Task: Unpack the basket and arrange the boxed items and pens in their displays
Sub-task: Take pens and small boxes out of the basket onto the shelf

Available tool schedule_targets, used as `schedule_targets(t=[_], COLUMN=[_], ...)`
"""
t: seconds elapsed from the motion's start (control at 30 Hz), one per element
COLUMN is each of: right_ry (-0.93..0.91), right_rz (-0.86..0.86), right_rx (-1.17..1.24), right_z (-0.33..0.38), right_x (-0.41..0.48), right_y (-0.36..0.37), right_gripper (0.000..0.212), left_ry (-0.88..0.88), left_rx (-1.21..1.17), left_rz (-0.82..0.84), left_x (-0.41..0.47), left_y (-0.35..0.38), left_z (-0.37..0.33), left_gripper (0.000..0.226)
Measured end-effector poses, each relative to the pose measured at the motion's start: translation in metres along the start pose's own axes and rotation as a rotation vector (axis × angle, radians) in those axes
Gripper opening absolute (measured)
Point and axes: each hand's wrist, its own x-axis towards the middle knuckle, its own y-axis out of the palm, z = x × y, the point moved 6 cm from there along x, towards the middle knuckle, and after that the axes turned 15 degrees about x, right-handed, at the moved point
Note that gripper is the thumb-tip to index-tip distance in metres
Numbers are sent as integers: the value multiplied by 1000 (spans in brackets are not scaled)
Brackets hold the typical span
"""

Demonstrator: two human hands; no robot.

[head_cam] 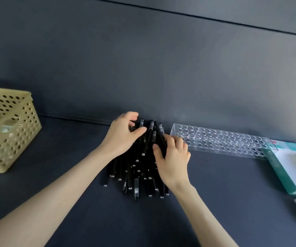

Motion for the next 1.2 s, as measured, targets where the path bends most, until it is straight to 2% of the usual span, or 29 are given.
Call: schedule_targets(t=[0.07, 0.23, 0.33, 0.47, 0.67, 0.8, 0.97, 1.1, 1.2], right_ry=[-46, -58, -33, -31, 24, -43, -172, -255, -299], right_rz=[-29, 15, 57, 143, 147, -1, -61, -72, -55], right_rx=[11, -77, -77, -130, -126, -89, 149, 281, 330], right_z=[-1, -3, -5, -4, 3, 20, 63, 117, 157], right_x=[-7, -16, -18, -25, -22, -24, -36, -61, -86], right_y=[0, 9, 12, 22, 23, 4, 2, 27, 61], right_gripper=[55, 56, 63, 72, 71, 51, 18, 11, 11], left_ry=[35, 13, 42, 49, 62, 113, 149, 126, 129], left_rx=[172, 426, 444, 447, 407, 314, 169, 169, 181], left_rz=[-42, 165, 151, 219, 250, 21, -226, -361, -386], left_x=[-22, -52, -57, -63, -52, -61, -87, -119, -148], left_y=[4, 37, 38, 36, 26, -5, -70, -127, -159], left_z=[5, 22, 25, 39, 36, 27, 34, 65, 98], left_gripper=[54, 66, 64, 64, 59, 45, 13, 10, 13])
